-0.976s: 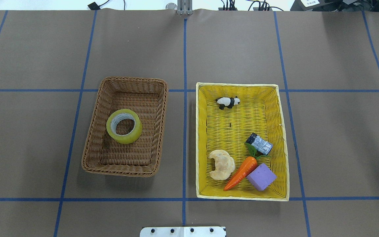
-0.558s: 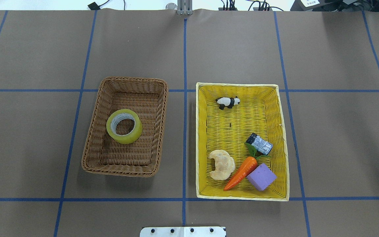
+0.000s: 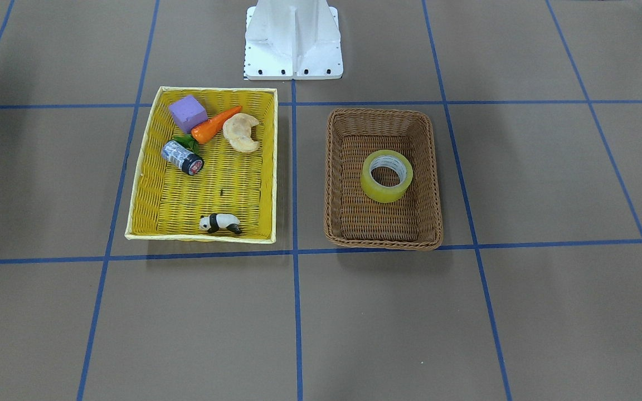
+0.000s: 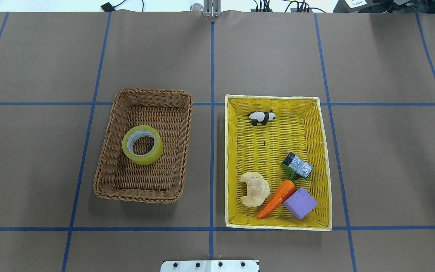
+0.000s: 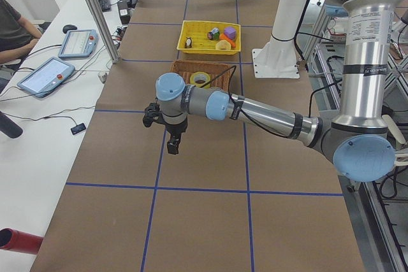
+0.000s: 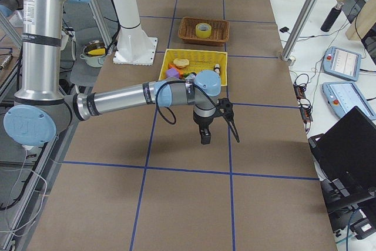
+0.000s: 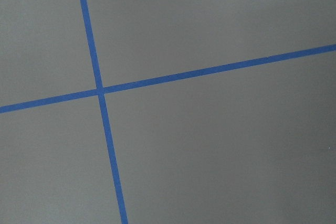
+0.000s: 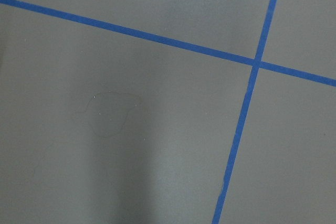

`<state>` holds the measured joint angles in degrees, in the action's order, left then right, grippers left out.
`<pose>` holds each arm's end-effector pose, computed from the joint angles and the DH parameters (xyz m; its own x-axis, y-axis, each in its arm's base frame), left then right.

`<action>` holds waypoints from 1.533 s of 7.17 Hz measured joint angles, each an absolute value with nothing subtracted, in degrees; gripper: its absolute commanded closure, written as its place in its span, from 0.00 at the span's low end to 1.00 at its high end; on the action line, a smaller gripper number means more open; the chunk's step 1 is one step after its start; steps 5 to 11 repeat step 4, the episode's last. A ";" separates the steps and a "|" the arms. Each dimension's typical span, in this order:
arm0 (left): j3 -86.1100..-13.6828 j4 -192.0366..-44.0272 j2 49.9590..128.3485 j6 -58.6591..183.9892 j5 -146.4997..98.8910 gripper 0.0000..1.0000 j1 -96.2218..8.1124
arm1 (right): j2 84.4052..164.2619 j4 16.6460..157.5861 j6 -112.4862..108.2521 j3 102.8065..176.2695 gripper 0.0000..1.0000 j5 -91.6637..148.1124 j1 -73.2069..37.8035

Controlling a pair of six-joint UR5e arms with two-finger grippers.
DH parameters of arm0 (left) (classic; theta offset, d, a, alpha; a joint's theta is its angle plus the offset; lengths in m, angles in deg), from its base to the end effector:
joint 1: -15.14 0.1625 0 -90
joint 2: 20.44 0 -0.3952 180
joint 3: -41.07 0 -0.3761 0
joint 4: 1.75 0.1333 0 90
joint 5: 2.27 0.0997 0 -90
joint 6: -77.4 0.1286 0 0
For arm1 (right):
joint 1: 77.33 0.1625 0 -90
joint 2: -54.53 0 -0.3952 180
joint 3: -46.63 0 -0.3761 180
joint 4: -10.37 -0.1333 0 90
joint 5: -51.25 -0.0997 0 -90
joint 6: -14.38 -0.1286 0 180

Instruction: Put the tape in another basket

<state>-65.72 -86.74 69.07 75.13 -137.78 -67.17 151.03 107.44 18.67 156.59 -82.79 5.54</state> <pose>0.0221 -0.4743 0.5210 0.6805 0.1935 -0.7068 -0.1044 0.9803 0.1679 -0.0099 -0.4325 0.5484 0.6925 -0.2393 0.6806 0.1756 0.9709 0.1627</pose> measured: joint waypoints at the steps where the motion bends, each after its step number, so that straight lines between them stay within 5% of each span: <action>1: -65.83 -86.90 69.04 75.15 -137.69 0.02 -67.22 | 151.19 107.42 18.95 156.61 0.00 -83.09 5.54; 11: -65.89 -87.00 69.06 75.19 -137.47 0.02 -67.47 | 151.49 107.46 19.21 157.26 0.00 -83.69 5.55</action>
